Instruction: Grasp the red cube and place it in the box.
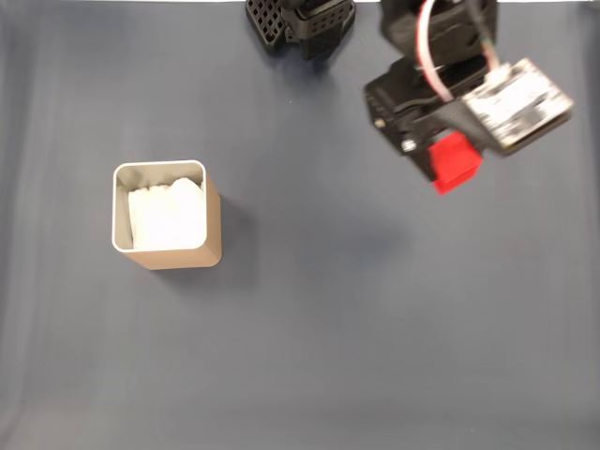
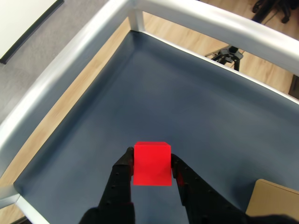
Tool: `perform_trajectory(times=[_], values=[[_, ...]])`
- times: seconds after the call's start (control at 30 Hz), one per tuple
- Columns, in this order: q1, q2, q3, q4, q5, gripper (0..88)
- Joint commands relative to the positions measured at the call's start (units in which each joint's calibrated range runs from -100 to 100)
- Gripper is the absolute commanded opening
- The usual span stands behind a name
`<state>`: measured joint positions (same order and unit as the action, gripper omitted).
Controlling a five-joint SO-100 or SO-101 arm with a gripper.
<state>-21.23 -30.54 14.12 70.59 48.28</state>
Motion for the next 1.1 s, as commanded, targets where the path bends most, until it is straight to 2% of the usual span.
perform_trajectory(times=[0.0, 1.07], values=[[4.09, -3.08, -3.54, 0.52, 0.54, 0.1], [31.28, -1.87, -4.18, 2.82, -1.07, 0.2]])
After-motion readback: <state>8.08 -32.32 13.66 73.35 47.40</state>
